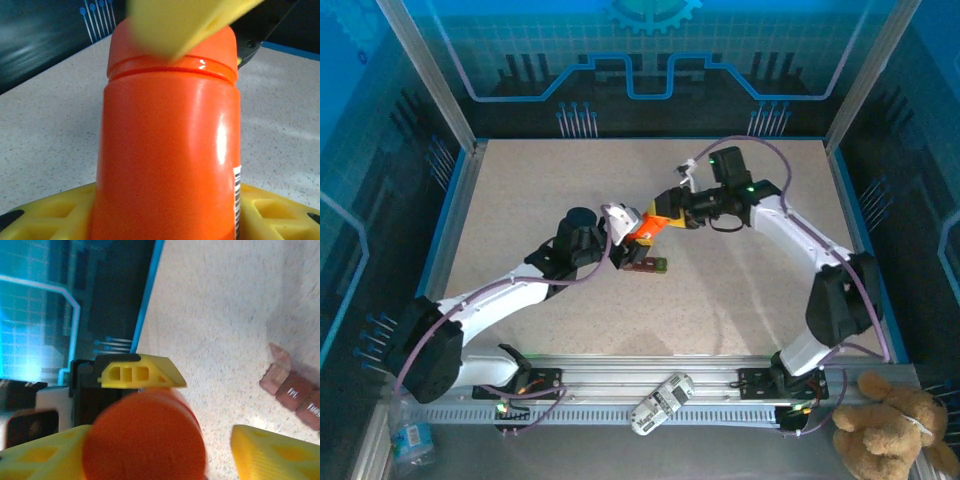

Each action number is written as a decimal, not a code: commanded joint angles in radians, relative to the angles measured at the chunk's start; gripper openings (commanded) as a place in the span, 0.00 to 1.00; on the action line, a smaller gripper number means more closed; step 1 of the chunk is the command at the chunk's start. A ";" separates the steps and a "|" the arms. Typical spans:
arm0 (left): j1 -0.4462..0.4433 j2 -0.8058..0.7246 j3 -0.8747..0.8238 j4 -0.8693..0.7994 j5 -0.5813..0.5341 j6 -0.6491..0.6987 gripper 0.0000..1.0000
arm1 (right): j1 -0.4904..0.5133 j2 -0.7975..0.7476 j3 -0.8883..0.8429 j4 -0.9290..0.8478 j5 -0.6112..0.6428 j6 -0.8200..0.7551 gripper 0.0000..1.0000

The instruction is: Sort the pills into containers

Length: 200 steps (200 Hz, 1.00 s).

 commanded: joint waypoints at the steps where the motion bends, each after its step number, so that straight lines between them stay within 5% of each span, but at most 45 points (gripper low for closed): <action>1: 0.010 -0.068 0.033 0.000 0.013 -0.031 0.00 | -0.081 -0.143 -0.076 0.113 0.027 0.106 0.76; 48: 0.013 -0.060 0.059 -0.058 0.092 -0.034 0.00 | -0.063 -0.269 -0.113 0.052 0.215 0.163 0.81; 114: 0.013 -0.048 0.076 -0.060 0.115 -0.060 0.00 | 0.073 -0.159 0.007 0.022 0.303 0.132 0.84; 163: 0.012 -0.039 0.081 -0.068 0.114 -0.063 0.00 | 0.112 -0.117 0.013 0.073 0.272 0.152 0.76; 200: 0.012 -0.031 0.085 -0.059 0.112 -0.063 0.00 | 0.122 -0.119 -0.011 0.096 0.249 0.157 0.61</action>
